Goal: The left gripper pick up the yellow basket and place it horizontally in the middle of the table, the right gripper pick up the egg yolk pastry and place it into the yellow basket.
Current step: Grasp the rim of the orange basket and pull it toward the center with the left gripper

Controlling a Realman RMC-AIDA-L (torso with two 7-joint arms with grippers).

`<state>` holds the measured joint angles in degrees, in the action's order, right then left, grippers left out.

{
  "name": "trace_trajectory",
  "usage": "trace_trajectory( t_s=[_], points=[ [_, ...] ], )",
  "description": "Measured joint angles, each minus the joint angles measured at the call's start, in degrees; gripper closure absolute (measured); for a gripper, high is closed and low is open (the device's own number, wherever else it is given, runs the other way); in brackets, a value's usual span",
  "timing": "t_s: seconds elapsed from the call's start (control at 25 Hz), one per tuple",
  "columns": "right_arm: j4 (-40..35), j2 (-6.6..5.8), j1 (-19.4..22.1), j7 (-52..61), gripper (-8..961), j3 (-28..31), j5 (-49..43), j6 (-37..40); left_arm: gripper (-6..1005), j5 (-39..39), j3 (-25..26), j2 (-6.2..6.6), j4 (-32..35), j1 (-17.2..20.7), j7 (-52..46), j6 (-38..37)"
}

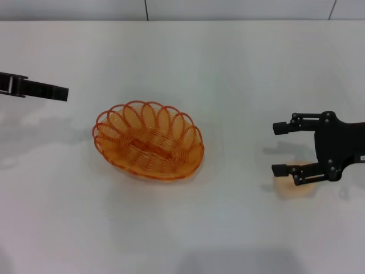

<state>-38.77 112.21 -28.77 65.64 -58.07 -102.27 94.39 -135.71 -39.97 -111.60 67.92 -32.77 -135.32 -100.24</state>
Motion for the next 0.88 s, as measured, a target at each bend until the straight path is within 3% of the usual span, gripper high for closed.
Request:
trace_trajectory(
  t_s=[0.28, 0.4, 0.56, 0.88],
  points=[
    [-0.43, 0.41, 0.54, -1.16, 148, -0.43, -0.05, 0.43, 273, -15.96, -4.17, -0.8, -7.28, -8.05, -4.6, 3.51],
    [-0.52, 0.69, 0.55, -1.8, 148, -0.49, -0.07, 0.66, 274, -19.08, -5.99, -2.19, -11.26, -10.85, -5.32, 6.81],
    [-0.54, 0.84, 0.56, -2.15, 148, -0.65, -0.12, 1.04, 276, -20.04, -7.86, -3.54, -12.66, -11.85, -5.79, 10.61],
    [-0.54, 1.01, 0.76, -2.18, 149, -1.24, -0.22, 1.82, 279, -19.98, -8.59, -4.77, -17.93, -12.96, -5.34, 16.35]
  ],
)
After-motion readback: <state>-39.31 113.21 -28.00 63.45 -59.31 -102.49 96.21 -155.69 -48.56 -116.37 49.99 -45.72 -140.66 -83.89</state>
